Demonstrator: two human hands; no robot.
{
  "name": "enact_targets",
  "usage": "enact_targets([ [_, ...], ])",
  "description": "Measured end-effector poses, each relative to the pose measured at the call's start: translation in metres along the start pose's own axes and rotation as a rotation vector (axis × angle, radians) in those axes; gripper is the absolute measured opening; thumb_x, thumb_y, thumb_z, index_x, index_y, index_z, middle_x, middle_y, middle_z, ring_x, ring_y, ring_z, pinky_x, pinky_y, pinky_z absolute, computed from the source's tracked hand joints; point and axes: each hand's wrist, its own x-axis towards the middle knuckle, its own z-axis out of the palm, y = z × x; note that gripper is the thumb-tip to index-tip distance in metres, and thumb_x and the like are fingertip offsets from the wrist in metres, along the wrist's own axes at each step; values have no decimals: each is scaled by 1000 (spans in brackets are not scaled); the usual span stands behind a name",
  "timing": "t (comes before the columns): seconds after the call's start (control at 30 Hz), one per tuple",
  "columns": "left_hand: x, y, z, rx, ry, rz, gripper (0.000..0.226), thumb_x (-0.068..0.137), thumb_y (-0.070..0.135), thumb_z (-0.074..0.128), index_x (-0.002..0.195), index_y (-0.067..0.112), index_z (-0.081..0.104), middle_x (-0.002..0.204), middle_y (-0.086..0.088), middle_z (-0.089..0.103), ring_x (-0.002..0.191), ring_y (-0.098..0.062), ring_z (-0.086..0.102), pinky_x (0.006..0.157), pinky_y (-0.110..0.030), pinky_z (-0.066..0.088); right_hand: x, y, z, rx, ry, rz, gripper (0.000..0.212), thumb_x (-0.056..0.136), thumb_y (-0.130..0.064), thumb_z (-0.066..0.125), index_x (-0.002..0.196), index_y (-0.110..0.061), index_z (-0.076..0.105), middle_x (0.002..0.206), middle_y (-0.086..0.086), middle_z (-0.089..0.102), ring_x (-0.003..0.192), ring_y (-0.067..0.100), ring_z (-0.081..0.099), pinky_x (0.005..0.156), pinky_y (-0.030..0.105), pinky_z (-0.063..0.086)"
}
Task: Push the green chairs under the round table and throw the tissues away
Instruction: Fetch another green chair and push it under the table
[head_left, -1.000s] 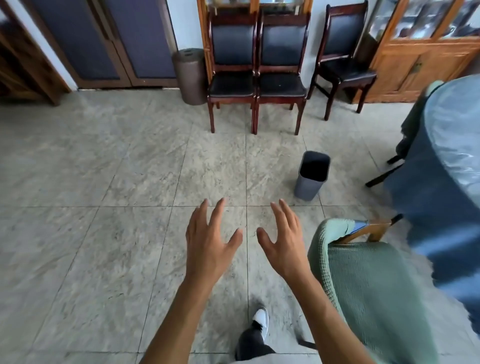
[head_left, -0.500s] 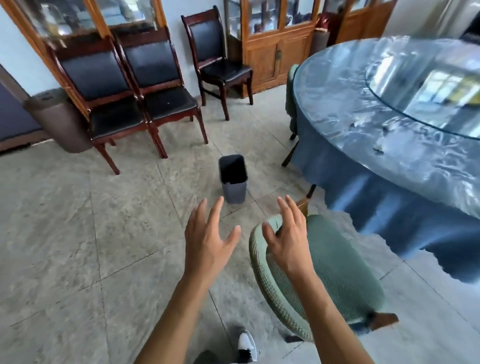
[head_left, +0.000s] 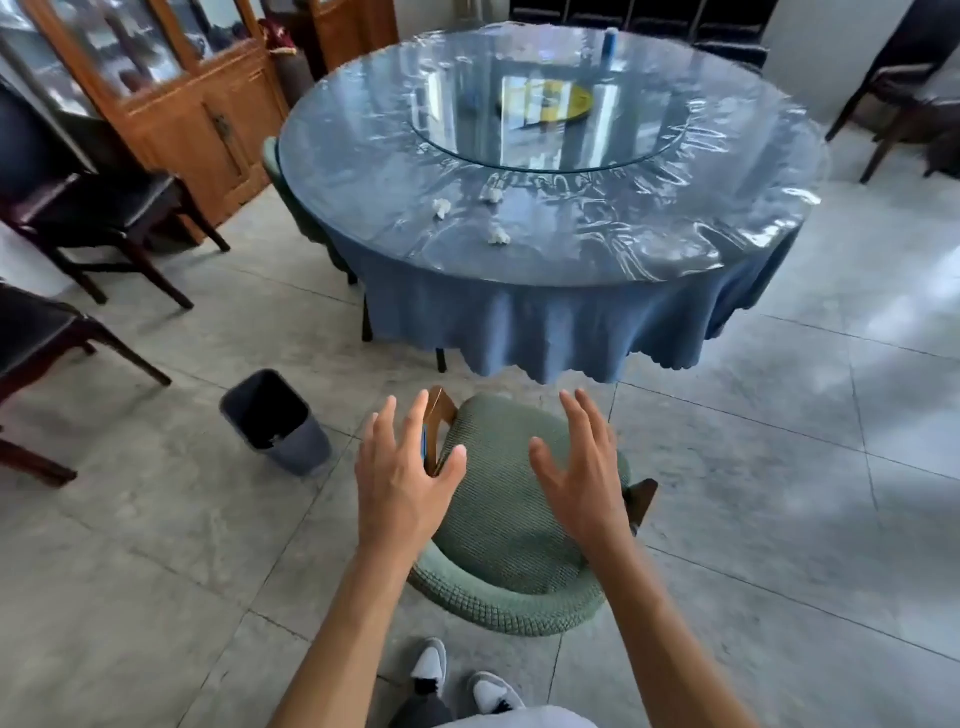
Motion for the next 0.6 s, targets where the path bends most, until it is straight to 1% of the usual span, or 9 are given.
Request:
enact_targets([
  [0.13,19,0,7,1,-90,113,75,89,58,52,155,32,28,161,-14,26,145,-34,27,113,-57,33,-10,-1,-2,-4,97,135,66,97,-38,59,154,-21,31,165,4,22,151,25,21,120,51,28],
  [0.23,28,-2,8,-17,-148,173,74,89,56,55,154,34,28,161,-12,24,146,-32,25,114,-53,33,-20,-7,1,-11,179,231,66,96,-36,60,154,-19,33,165,3,23,150,24,22,120,42,23],
  [0.37,35,-15,10,-32,-219,237,74,88,58,52,154,33,30,161,-12,24,147,-31,24,114,-53,34,-33,-13,13,-2,255,334,66,96,-33,62,154,-16,35,164,6,25,150,26,22,121,48,26],
  [0.5,35,-30,14,-30,-260,254,76,86,64,46,153,32,33,160,-14,29,145,-31,27,115,-52,32,-48,-13,30,-4,267,398,67,96,-35,61,154,-17,34,164,8,26,150,25,21,121,52,27],
  [0.6,32,-39,19,-26,-313,244,79,83,66,42,153,32,34,159,-15,29,144,-32,27,117,-53,30,-58,-10,40,-3,291,443,66,96,-34,62,153,-16,34,163,9,27,150,26,24,119,53,30],
])
